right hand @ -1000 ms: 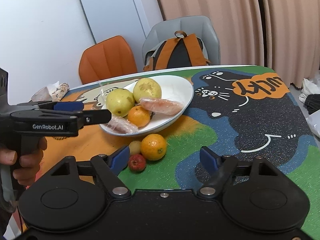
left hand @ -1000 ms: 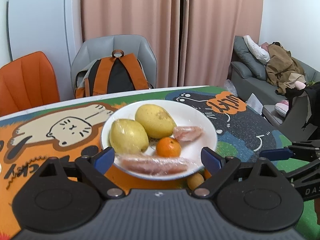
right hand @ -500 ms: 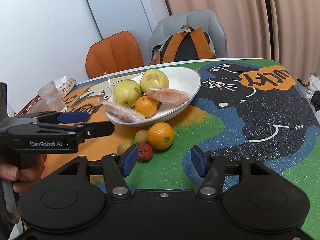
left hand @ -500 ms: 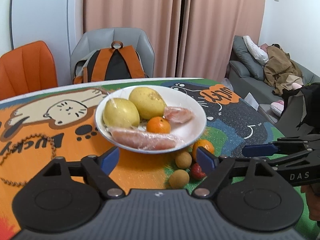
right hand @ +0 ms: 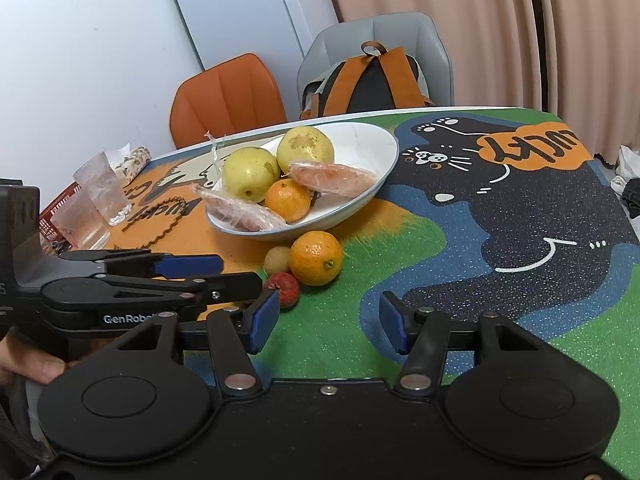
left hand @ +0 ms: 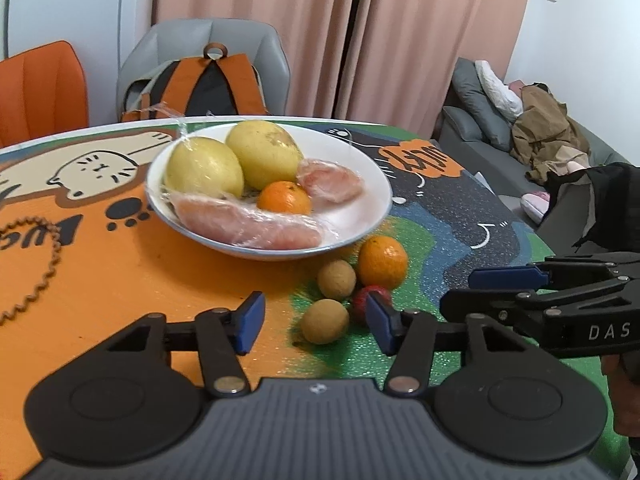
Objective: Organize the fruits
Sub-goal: 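Grasp the brown kiwi with the left gripper while the right grasps the red fruit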
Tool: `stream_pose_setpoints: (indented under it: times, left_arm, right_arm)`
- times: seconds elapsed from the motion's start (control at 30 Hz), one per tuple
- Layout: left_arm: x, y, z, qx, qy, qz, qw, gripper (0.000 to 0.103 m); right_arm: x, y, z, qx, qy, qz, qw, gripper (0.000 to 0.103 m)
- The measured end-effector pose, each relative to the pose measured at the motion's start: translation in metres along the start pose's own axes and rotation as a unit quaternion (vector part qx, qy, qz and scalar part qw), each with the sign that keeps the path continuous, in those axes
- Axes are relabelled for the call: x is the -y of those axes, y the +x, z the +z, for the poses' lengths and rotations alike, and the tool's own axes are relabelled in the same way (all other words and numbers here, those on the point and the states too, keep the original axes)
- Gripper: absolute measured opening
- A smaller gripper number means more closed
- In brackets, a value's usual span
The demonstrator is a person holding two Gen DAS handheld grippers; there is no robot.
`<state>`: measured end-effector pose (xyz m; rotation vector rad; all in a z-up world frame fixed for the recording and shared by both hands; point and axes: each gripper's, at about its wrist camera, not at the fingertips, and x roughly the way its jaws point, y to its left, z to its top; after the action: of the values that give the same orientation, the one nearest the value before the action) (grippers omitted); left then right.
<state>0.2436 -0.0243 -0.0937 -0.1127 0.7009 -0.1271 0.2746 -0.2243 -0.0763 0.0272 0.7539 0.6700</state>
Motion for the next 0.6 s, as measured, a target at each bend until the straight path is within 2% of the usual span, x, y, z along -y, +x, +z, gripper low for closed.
stream_pose_setpoints:
  times: [0.07, 0.2, 0.6]
  left_arm:
    - [0.001, 0.003, -0.001, -0.002, -0.001, -0.004, 1.0000, 0.047]
    - [-0.001, 0.010, -0.003, -0.012, -0.007, -0.021, 0.9997, 0.025]
    - [-0.014, -0.002, -0.005, -0.004, -0.016, -0.017, 0.9997, 0.024]
  right_arm:
    - [0.000, 0.000, 0.000, 0.000, 0.000, 0.001, 1.000, 0.055]
    - [-0.002, 0.001, 0.001, -0.001, -0.003, 0.001, 1.000, 0.055]
    - [-0.013, 0.017, 0.002, -0.015, -0.011, 0.008, 1.000, 0.055]
